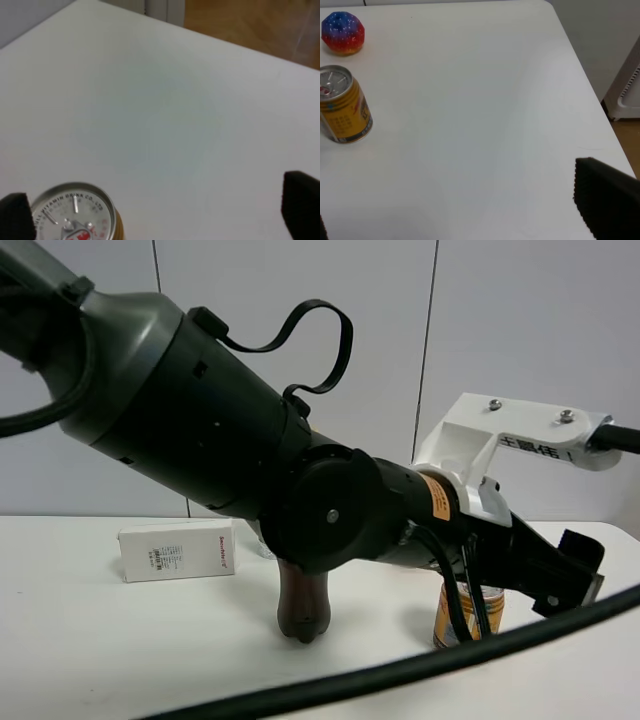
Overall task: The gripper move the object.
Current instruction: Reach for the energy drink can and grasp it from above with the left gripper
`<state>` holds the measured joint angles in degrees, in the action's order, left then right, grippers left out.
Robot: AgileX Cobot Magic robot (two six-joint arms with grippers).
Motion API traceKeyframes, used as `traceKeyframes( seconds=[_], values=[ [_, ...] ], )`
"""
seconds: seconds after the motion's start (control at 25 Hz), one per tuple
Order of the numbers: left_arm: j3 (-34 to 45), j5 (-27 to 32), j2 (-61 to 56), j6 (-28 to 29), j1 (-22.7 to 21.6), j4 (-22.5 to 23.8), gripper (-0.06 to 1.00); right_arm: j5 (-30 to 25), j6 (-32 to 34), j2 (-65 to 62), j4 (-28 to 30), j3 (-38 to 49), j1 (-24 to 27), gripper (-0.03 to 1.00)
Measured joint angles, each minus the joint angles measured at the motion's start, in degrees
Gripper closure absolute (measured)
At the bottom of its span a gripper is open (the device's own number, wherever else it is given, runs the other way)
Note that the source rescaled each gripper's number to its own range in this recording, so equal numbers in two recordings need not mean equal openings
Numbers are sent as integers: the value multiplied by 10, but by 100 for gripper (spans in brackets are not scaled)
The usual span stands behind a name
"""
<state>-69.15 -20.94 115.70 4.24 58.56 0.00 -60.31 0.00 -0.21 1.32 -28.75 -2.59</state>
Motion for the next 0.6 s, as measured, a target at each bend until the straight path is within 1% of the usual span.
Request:
traceKeyframes(
  seconds=[0.28, 0.52, 0.6],
  values=[
    [0, -5, 17, 0, -23, 0, -6, 0, 0, 0, 0, 0, 0, -3],
    [0, -6, 45, 0, -27, 0, -6, 0, 0, 0, 0, 0, 0, -3],
    [0, -15, 53, 0, -27, 0, -6, 0, 0, 0, 0, 0, 0, -3]
  ],
)
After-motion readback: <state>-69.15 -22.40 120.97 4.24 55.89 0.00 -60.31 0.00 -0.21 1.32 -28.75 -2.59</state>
